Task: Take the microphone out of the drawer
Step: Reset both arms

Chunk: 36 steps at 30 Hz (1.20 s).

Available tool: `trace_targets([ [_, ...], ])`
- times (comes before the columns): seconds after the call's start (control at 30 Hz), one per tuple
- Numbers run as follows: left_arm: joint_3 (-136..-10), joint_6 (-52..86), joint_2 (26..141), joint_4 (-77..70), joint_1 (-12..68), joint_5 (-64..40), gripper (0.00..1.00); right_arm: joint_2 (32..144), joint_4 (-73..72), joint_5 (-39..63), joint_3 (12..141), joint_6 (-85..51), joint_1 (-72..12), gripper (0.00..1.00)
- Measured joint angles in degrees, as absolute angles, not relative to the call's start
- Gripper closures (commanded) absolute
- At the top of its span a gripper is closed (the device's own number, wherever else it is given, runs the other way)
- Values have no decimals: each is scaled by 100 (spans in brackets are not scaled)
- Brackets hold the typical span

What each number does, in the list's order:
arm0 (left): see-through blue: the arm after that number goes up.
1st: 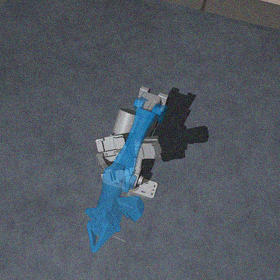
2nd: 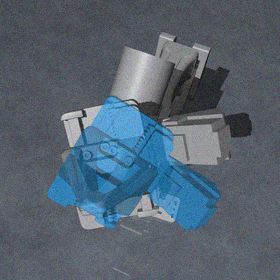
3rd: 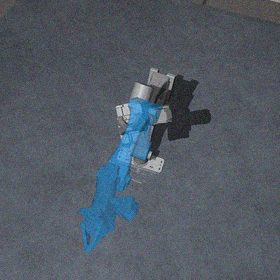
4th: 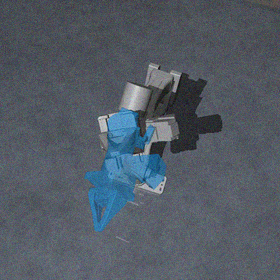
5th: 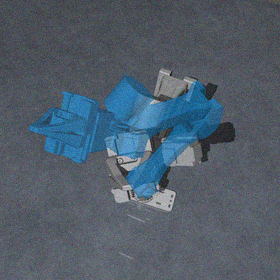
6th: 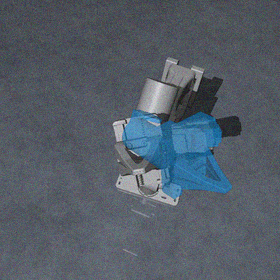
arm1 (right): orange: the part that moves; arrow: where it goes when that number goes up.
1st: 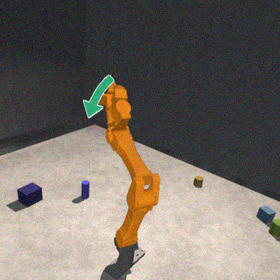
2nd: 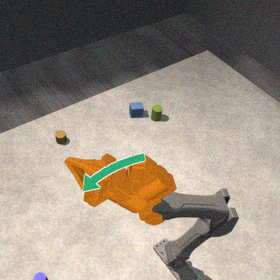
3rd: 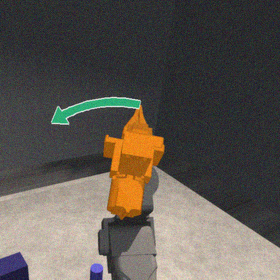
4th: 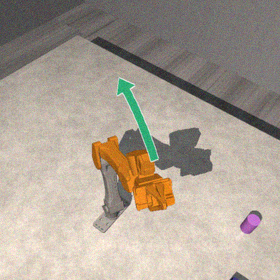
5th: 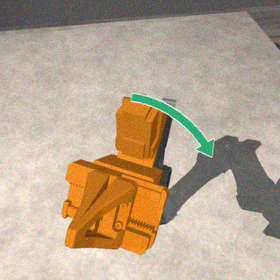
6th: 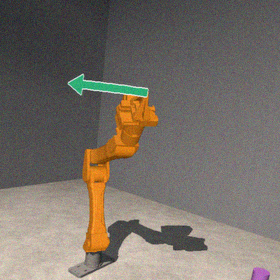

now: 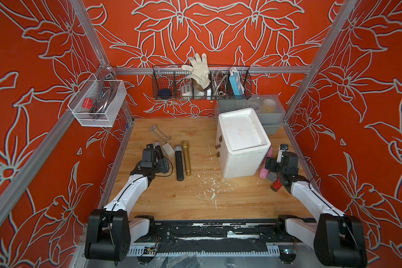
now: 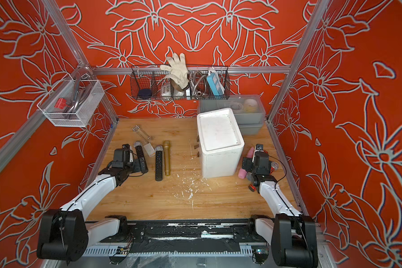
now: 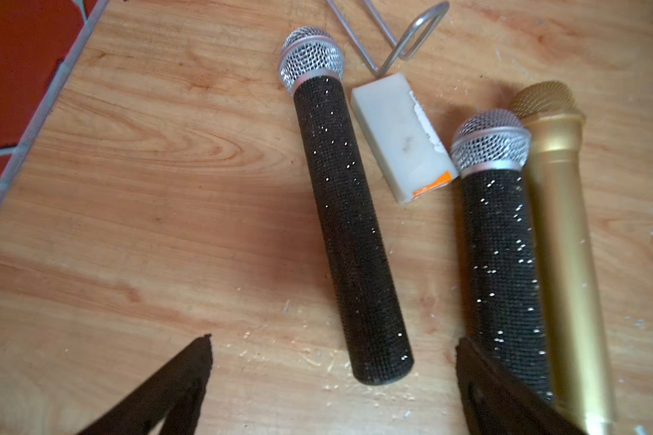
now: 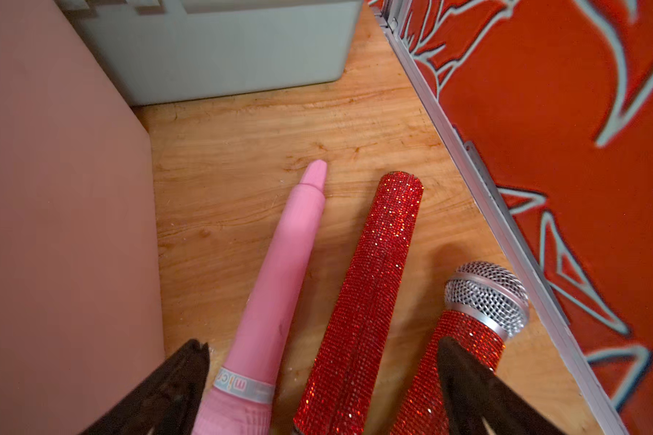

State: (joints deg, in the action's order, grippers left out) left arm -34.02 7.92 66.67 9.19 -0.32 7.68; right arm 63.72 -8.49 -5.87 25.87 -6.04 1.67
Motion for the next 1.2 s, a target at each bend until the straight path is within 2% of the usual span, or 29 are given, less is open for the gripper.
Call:
trace_targets([
  [0.17, -2888, 493, 6775, -502, -32, 882, 2, 6799, -2335, -346, 2064, -329, 75, 3],
  [0.23, -2611, 419, 6895, -1288, -40, 884, 2, 7072, -2947, -379, 1905, -220, -36, 0],
  [0.43, -2069, 244, 7876, -3081, -45, 672, 2, 7944, -4733, -574, 1313, -156, -117, 0],
  [0.73, -1763, 123, 8117, -4112, -45, 440, 2, 8125, -4646, -506, 1804, -36, -102, 0],
  [1.2, -1763, 106, 8117, -4257, -45, 390, 2, 8125, -4565, -502, 1806, -32, -102, 0],
])
